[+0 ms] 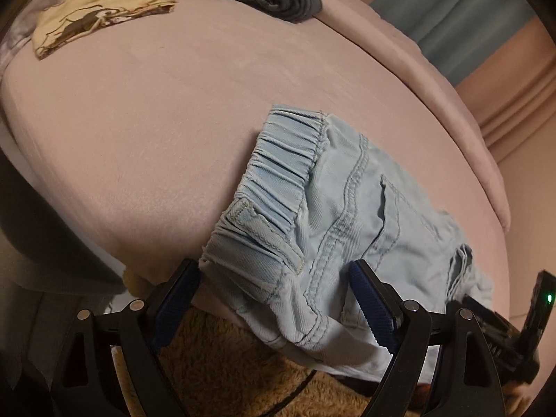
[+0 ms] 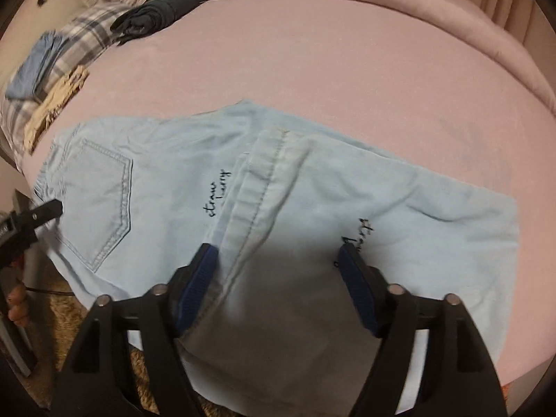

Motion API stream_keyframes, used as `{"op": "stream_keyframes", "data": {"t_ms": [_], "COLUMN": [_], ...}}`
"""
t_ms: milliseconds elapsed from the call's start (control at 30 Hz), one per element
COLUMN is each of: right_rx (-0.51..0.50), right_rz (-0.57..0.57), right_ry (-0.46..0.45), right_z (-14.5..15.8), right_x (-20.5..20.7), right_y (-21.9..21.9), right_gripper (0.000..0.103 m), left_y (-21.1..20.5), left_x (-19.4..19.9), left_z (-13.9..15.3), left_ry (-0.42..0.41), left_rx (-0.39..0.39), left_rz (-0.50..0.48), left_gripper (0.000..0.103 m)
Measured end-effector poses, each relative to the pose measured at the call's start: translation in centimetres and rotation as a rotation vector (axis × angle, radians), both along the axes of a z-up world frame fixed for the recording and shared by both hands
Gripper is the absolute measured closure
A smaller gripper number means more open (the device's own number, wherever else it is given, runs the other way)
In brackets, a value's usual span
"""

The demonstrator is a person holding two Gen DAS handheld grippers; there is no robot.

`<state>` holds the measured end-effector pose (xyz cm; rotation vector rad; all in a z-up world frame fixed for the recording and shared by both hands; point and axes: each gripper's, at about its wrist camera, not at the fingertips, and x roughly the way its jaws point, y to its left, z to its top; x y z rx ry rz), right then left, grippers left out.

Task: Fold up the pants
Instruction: 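Grasp the elastic waistband with the left tool, then lift the waistband with the left tool and fold it over the legs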

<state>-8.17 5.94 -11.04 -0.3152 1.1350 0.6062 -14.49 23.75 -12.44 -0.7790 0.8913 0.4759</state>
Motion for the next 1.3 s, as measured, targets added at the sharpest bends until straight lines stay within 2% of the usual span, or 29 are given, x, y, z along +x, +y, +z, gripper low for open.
{"op": "stream_keyframes", "data": {"t_ms": [67, 133, 200, 400, 600, 700, 867, 1067, 1300], "right_rx": [-0.006, -0.001, -0.004, -0.002, 0.016, 0.025, 0.096, 0.189, 0.231], "right_rz": [0.004, -0.001, 0.0, -0.007, -0.013, -0.02, -0.064, -0.146, -0.224], "right_ry": [-0.009, -0.004, 0.0, 0.025, 0.036, 0.049, 0.098, 0.138, 0.127], "right_z": [0.1, 0.1, 0.1, 0.2, 0.1, 0.3, 0.6, 1.5, 2.2], "right_x": [-0.1, 0.1, 0.2, -0.1, -0.2, -0.2, 0.4, 1.0, 1.4], "right_y": [0.0, -0.4, -0.3, 0.3, 0.1, 0.0, -1.6, -4.8, -8.6], "right_gripper": [0.022, 0.02, 0.02, 0.02, 0.02, 0.02, 0.025, 0.027, 0.027], "left_y": [-0.1, -0.7, -0.9, -1.2, -2.2, -2.7, -4.3, -7.2, -9.3], "left_x": [0.3, 0.2, 0.0, -0.8, -0.7, -0.2, 0.7, 3.7, 5.9], "left_z": [0.0, 0.2, 0.7, 2.9, 5.8, 6.9, 9.6, 12.3, 13.3], "left_ry": [0.02, 0.01, -0.011, -0.07, -0.154, -0.171, -0.232, -0.244, -0.243], "left_rx": [0.022, 0.026, 0.019, 0.005, 0.015, 0.026, 0.065, 0.148, 0.177], "left_rz": [0.035, 0.051, 0.069, 0.071, 0.055, 0.041, -0.034, -0.15, -0.243], "left_gripper": [0.024, 0.037, 0.059, 0.08, 0.085, 0.085, 0.087, 0.087, 0.087]}}
